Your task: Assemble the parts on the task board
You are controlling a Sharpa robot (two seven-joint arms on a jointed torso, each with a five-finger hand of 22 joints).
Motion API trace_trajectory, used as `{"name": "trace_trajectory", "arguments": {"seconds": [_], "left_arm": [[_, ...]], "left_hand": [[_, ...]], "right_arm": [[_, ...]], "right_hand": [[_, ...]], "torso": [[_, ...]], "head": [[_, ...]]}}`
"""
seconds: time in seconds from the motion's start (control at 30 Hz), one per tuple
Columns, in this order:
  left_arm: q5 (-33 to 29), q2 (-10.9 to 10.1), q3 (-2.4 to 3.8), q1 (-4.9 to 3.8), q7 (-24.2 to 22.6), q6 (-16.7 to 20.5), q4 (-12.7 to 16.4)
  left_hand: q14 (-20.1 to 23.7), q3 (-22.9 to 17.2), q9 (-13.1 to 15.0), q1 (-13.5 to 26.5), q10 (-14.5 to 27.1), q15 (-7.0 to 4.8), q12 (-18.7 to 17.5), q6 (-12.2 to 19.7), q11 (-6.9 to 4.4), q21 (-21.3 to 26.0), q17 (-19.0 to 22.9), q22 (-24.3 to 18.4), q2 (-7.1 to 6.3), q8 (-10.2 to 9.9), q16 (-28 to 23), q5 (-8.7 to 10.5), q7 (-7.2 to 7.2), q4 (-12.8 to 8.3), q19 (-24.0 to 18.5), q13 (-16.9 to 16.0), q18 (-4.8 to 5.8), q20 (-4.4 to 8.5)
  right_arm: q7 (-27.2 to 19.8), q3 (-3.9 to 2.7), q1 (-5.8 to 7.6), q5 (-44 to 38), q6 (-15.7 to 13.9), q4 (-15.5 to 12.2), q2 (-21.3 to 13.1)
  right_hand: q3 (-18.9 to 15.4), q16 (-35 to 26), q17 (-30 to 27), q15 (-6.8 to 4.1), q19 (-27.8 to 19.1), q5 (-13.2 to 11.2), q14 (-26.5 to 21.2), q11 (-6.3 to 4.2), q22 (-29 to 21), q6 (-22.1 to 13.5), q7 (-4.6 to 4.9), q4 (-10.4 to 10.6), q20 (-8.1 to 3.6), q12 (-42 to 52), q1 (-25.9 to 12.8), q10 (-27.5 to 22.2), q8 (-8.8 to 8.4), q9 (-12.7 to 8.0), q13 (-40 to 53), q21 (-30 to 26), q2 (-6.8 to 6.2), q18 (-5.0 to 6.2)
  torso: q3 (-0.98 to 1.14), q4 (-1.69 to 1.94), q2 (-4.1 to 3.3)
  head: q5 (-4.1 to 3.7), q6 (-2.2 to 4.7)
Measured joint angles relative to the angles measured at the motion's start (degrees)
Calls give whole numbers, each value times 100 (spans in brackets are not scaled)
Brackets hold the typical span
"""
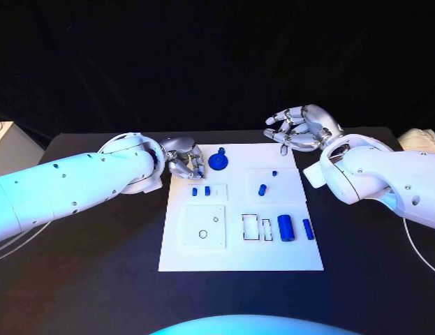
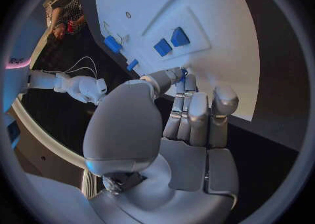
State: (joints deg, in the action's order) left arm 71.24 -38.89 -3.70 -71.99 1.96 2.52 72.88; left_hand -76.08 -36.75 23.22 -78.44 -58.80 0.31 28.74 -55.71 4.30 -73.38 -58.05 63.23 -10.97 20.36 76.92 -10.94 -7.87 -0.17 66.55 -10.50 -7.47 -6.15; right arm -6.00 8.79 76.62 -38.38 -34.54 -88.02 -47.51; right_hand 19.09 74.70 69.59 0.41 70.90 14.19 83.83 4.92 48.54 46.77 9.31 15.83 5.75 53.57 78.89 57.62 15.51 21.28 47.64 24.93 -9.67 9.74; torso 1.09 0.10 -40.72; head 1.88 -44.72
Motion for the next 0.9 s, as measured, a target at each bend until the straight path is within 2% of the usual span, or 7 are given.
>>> {"name": "trace_trajectory", "arguments": {"seconds": [0.5,0.9], "left_arm": [[137,152,-16,47,4,25,-177],[163,194,-17,63,-10,84,-196]], "left_hand": [[0,0,-1,0,0,0,0,2,0,0,0,0,0,-1,0,0,1,0,0,5,0,0],[0,0,-2,0,-20,0,-30,-14,-20,0,-1,7,-1,-22,0,0,17,0,0,4,0,0]], "right_arm": [[5,0,0,0,0,0,3],[7,1,0,0,0,-1,5]], "right_hand": [[16,0,0,0,0,0,0,1,0,0,0,-17,0,0,0,1,22,0,-11,0,0,0],[16,0,1,0,0,0,0,-11,0,-1,-1,-17,0,1,0,-11,22,0,-11,0,0,0]], "torso": [[5,-2,-4],[4,-2,-4]], "head": [[6,-16],[-10,-30]]}}
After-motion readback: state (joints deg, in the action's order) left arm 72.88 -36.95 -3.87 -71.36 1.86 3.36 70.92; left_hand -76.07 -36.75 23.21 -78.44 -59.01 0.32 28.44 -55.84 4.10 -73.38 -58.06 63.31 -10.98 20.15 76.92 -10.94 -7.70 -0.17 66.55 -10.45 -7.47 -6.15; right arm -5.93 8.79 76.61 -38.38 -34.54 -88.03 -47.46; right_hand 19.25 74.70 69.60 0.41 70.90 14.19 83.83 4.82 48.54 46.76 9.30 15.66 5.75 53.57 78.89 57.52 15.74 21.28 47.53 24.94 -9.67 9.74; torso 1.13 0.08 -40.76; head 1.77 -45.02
